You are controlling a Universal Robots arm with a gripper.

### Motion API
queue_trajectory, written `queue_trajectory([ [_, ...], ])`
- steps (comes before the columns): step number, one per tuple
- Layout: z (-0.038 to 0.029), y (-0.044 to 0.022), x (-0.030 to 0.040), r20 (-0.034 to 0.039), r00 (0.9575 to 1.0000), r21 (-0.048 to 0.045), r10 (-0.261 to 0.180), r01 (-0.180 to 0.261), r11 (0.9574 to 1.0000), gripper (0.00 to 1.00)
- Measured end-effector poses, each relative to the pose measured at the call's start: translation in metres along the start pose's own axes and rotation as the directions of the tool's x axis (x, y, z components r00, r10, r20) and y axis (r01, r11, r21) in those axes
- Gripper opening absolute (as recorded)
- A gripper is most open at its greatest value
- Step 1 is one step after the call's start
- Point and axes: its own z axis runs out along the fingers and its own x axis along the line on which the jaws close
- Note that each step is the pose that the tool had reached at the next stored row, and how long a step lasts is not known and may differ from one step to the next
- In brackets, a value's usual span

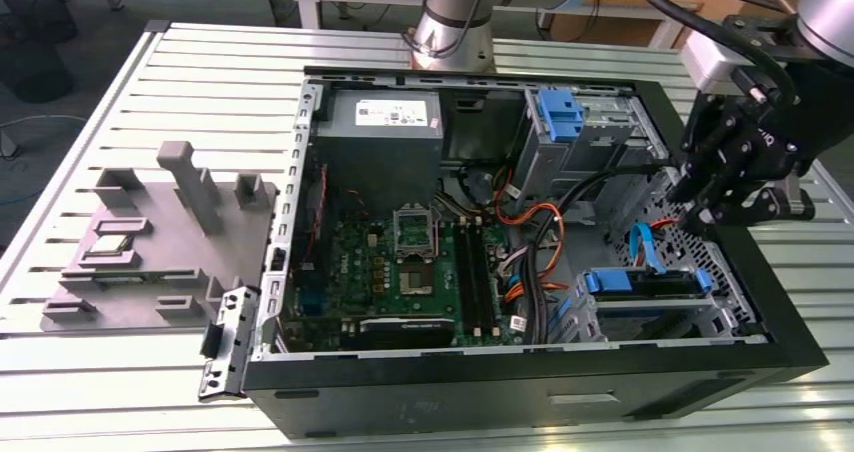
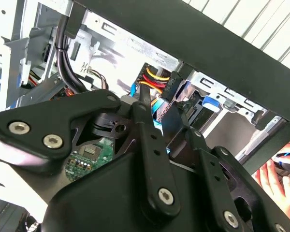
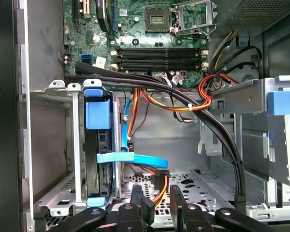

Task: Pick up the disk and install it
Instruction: 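Insert the second disk wire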

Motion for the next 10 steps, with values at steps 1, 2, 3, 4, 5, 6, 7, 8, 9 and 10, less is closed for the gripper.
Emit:
queue_trajectory([
  [1,0.0001,-0.0012,-0.0001,0.0001,1.0000,-0.0007,0.000,0.000,1.0000,0.37],
  [2,0.0001,-0.0028,-0.0002,0.0000,1.0000,-0.0018,0.000,0.000,1.0000,0.37],
  [3,0.0001,-0.0048,-0.0003,-0.0001,1.0000,-0.0034,0.000,0.000,1.0000,0.37],
  [4,0.0001,-0.0072,-0.0005,-0.0003,1.0000,-0.0056,0.000,0.000,1.0000,0.37],
  [5,0.0001,-0.0092,-0.0006,-0.0005,1.0000,-0.0077,0.000,0.000,1.0000,0.37],
  [6,0.0004,-0.0109,-0.0009,-0.0010,1.0000,-0.0097,0.000,0.000,1.0000,0.37],
  [7,0.0008,-0.0121,-0.0011,-0.0028,1.0000,-0.0120,0.000,-0.001,0.9999,0.37],
  [8,0.0013,-0.0128,-0.0013,-0.0062,1.0000,-0.0143,0.001,-0.001,0.9999,0.37],
  [9,0.0020,-0.0133,-0.0016,-0.0098,1.0000,-0.0163,0.000,-0.001,0.9999,0.37],
  [10,0.0027,-0.0139,-0.0019,-0.0126,0.9999,-0.0181,0.000,-0.001,0.9998,0.37],
])
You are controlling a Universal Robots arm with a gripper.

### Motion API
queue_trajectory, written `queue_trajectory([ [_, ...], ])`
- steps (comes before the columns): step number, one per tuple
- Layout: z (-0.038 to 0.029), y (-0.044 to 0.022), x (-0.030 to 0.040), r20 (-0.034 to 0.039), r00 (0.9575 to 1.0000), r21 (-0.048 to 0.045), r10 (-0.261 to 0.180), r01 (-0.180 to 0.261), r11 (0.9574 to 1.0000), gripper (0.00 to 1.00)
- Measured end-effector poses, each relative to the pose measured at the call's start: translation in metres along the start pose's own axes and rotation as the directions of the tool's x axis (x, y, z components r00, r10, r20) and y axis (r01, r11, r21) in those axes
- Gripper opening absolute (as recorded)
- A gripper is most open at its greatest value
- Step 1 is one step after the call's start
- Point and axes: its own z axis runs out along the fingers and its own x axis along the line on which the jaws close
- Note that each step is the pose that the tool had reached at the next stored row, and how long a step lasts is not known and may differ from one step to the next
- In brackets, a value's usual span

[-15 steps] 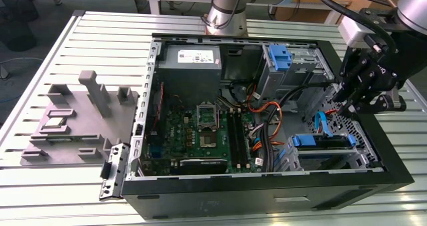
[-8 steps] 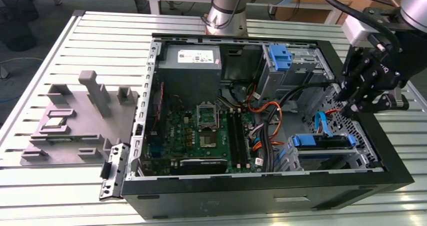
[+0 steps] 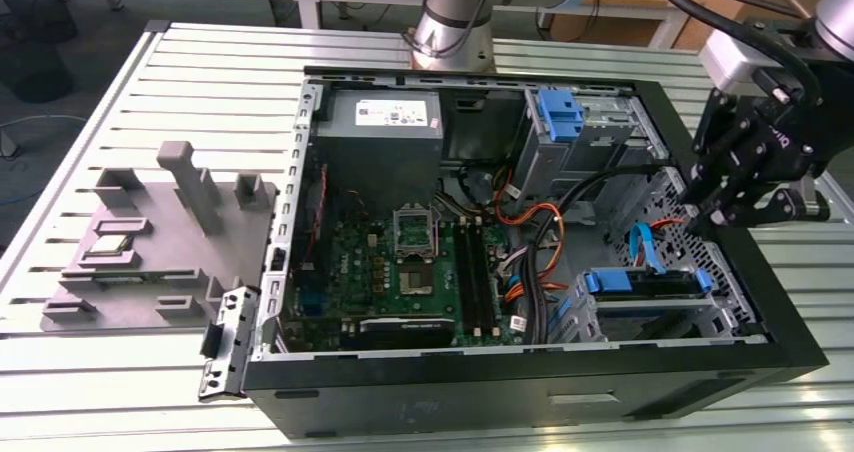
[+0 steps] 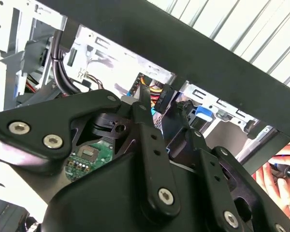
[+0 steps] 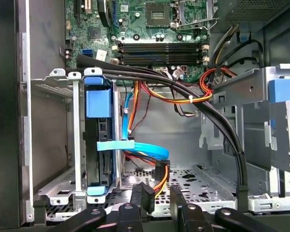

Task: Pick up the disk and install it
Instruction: 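Insert the second disk wire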

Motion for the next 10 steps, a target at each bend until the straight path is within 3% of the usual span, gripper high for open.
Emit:
queue_trajectory([
  [10,0.0031,-0.0121,-0.0021,-0.0158,0.9999,-0.0223,0.000,-0.001,0.9998,0.37],
])
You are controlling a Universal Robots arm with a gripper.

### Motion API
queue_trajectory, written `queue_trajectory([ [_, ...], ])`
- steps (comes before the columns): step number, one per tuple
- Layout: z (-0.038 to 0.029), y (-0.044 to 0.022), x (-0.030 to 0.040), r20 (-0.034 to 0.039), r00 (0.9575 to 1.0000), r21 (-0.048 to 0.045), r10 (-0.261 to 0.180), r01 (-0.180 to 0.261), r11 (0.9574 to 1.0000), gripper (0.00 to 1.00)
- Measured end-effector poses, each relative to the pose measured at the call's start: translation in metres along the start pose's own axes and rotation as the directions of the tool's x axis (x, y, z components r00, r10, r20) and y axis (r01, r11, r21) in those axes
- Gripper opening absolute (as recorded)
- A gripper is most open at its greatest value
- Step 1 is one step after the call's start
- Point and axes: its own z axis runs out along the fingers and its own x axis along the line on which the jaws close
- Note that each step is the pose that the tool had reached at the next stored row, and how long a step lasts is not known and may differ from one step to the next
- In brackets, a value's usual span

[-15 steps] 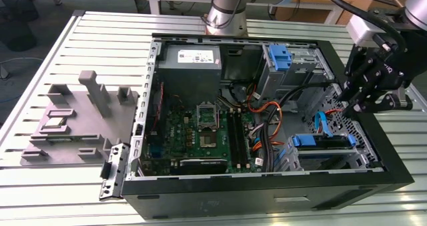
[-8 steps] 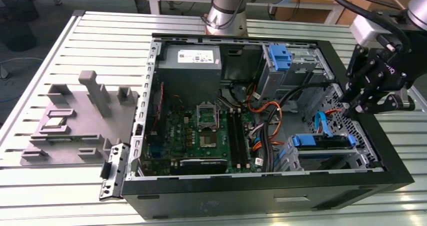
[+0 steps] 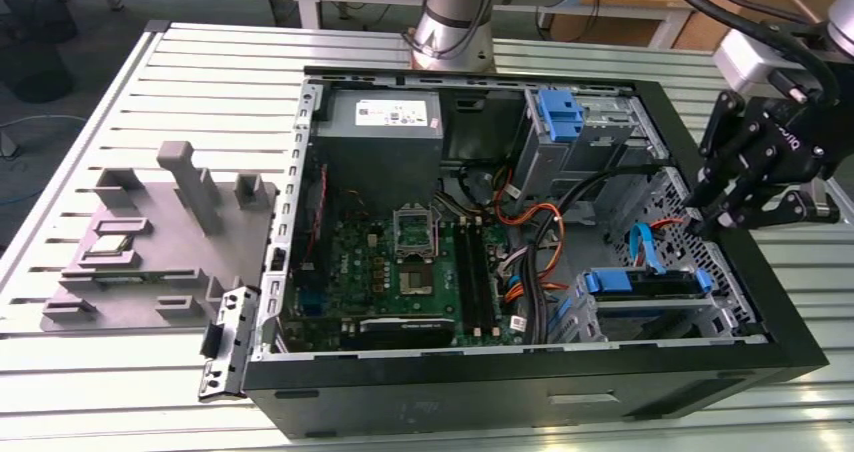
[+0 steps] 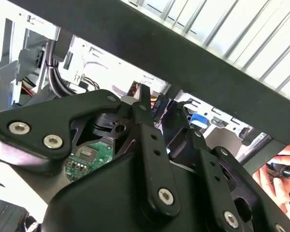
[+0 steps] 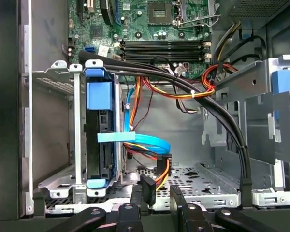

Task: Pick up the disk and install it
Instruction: 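Insert the second disk wire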

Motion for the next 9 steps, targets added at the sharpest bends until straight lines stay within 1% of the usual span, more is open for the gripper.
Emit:
queue_trajectory([
  [2,0.0013,-0.0003,0.0000,-0.0054,1.0000,-0.0048,0.000,0.000,1.0000,0.37],
  [4,0.0027,-0.0003,0.0001,-0.0136,0.9999,-0.0089,0.001,-0.001,1.0000,0.37],
  [6,0.0034,-0.0004,0.0001,-0.0276,0.9996,-0.0129,0.001,-0.002,0.9999,0.37],
  [7,0.0034,-0.0004,0.0001,-0.0302,0.9995,-0.0131,0.002,-0.002,0.9999,0.37],
  [9,0.0034,-0.0004,0.0002,-0.0308,0.9995,-0.0131,0.002,-0.002,0.9999,0.37],
])
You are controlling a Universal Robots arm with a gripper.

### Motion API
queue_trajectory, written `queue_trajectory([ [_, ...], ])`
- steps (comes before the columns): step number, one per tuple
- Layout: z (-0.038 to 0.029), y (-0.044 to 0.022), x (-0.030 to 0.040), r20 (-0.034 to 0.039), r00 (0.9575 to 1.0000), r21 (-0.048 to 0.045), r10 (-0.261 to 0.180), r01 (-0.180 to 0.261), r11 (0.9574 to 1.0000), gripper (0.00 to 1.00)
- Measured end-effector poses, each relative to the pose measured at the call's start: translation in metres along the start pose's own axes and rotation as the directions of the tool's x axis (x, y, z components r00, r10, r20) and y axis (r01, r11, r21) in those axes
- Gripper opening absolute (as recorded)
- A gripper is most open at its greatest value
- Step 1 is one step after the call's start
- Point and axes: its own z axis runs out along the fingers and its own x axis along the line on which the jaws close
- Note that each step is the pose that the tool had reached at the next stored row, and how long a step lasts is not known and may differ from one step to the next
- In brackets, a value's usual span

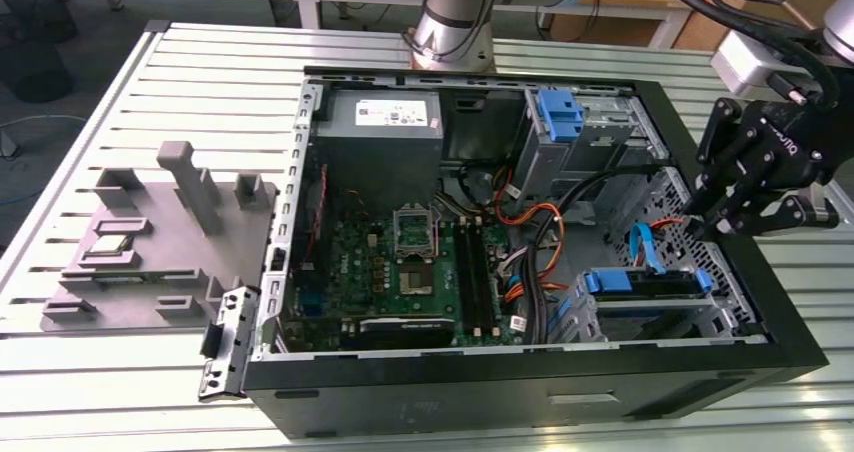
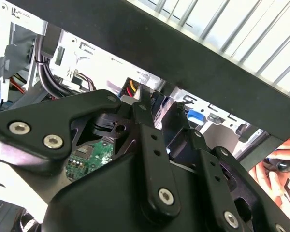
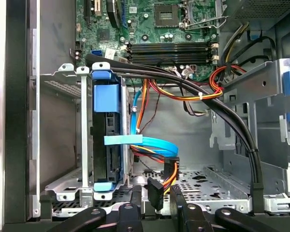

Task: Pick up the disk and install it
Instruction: 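Insert the second disk wire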

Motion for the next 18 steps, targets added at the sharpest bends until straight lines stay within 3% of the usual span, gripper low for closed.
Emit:
queue_trajectory([
  [9,0.0000,0.0000,-0.0001,-0.0022,1.0000,0.0001,0.000,0.000,1.0000,0.37],
  [12,0.0000,0.0000,-0.0001,-0.0029,1.0000,0.0001,0.000,0.000,1.0000,0.29],
  [14,0.0000,0.0000,-0.0001,-0.0033,1.0000,0.0002,0.000,0.000,1.0000,0.17],
  [18,0.0000,0.0000,-0.0001,-0.0042,1.0000,0.0002,0.000,0.000,1.0000,0.16],
])
